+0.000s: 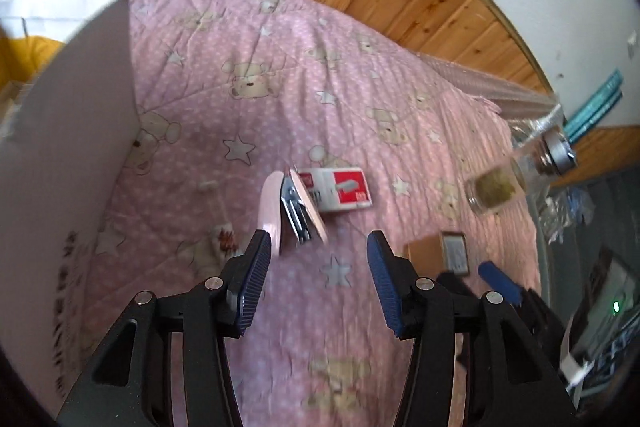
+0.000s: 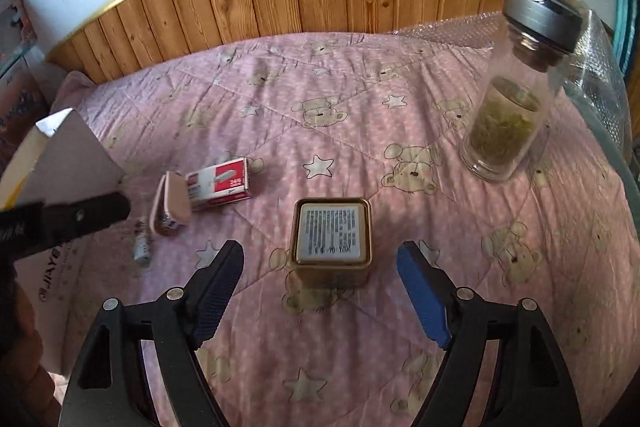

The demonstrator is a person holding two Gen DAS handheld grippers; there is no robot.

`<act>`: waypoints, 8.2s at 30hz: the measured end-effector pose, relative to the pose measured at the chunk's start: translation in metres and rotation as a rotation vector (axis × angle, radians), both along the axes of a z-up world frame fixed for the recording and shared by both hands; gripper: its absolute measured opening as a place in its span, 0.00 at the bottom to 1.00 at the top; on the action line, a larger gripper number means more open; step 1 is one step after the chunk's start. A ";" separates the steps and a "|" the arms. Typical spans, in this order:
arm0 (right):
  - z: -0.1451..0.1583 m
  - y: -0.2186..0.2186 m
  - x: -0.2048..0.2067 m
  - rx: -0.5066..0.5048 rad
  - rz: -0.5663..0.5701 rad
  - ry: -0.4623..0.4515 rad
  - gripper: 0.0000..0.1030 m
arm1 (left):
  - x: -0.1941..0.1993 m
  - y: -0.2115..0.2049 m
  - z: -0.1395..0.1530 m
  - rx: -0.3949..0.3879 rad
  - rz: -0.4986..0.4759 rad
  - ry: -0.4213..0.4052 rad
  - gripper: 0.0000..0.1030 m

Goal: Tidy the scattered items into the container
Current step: 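Withdraw both open tools from the box toward the stapler and gold tin, then grasp the gold square tin with the right tool while the left tool grasps the pink stapler, then lift and carry the gold tin and pink stapler over the box, then lower both tools into the box and open them to drop tin and stapler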

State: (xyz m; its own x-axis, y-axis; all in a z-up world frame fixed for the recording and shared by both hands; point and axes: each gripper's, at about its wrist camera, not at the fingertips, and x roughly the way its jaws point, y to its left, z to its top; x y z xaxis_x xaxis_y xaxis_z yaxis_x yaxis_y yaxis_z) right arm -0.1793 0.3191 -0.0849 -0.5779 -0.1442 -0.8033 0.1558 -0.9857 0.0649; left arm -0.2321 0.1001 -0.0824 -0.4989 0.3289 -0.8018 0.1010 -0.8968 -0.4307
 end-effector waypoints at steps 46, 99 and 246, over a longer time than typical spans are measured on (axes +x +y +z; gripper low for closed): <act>-0.005 0.017 0.058 -0.254 -0.071 -0.122 0.49 | 0.154 0.007 0.047 -0.172 -0.169 0.146 0.45; 0.089 -0.132 0.221 -0.187 0.306 0.004 0.49 | 0.262 -0.112 0.111 0.044 0.028 0.270 0.45; 0.045 -0.372 0.011 0.178 0.586 -0.340 0.50 | 0.079 -0.290 0.040 0.047 0.238 -0.090 0.50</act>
State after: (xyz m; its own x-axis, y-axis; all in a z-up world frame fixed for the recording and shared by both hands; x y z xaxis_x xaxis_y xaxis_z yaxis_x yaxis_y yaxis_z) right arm -0.1686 -0.0527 -0.0397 -0.1575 -0.2048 -0.9660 0.6646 -0.7455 0.0497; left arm -0.1534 -0.1899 -0.0428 -0.4940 0.2487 -0.8331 0.3465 -0.8225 -0.4510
